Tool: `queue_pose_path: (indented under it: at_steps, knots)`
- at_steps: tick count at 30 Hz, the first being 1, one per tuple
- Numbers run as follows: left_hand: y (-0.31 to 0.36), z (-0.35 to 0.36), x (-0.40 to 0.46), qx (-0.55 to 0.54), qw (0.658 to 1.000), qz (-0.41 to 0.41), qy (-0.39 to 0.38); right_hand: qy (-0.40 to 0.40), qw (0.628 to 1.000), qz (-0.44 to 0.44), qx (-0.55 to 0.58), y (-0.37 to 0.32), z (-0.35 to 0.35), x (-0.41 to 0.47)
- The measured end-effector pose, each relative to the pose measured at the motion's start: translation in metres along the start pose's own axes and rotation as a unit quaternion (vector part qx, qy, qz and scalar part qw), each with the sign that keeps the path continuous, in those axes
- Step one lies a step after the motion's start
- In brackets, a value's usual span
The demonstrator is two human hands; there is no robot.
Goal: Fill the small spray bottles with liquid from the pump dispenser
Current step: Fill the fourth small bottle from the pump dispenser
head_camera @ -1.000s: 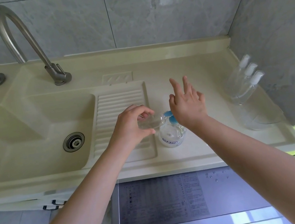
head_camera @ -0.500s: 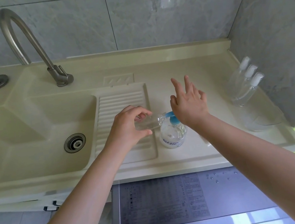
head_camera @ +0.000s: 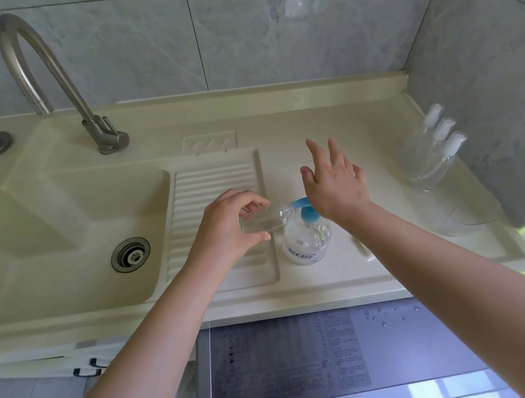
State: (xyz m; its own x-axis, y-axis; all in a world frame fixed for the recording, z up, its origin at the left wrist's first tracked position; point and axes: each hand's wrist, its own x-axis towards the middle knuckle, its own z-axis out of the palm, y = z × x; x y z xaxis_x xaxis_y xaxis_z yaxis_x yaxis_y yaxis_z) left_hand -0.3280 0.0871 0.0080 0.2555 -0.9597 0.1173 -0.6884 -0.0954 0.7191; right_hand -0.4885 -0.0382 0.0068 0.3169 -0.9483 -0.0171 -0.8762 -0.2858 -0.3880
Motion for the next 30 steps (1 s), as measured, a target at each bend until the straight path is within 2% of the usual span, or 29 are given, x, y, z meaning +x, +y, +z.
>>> queue_pose_path:
  at_steps: [5, 19, 23, 30]
  knots:
    - [0.0001, -0.0008, 0.0011, 0.002, 1.000, -0.003, -0.001, 0.007, 0.999, -0.020, -0.028, 0.0002, 0.0059, -0.0019]
    - [0.0021, -0.0012, -0.0018, 0.004, 1.000, -0.006, 0.000, -0.002, 1.000, 0.001, -0.017, 0.0016, 0.0055, -0.0042]
    - [0.0026, -0.0006, -0.0023, 0.004, 1.000, -0.008, -0.001, 0.021, 0.999, -0.004, -0.026, 0.0019, 0.0036, -0.0032]
    - [0.0031, -0.0005, -0.0006, 0.002, 1.000, -0.007, -0.002, -0.004, 1.000, -0.004, -0.015, 0.0018, 0.0049, -0.0029]
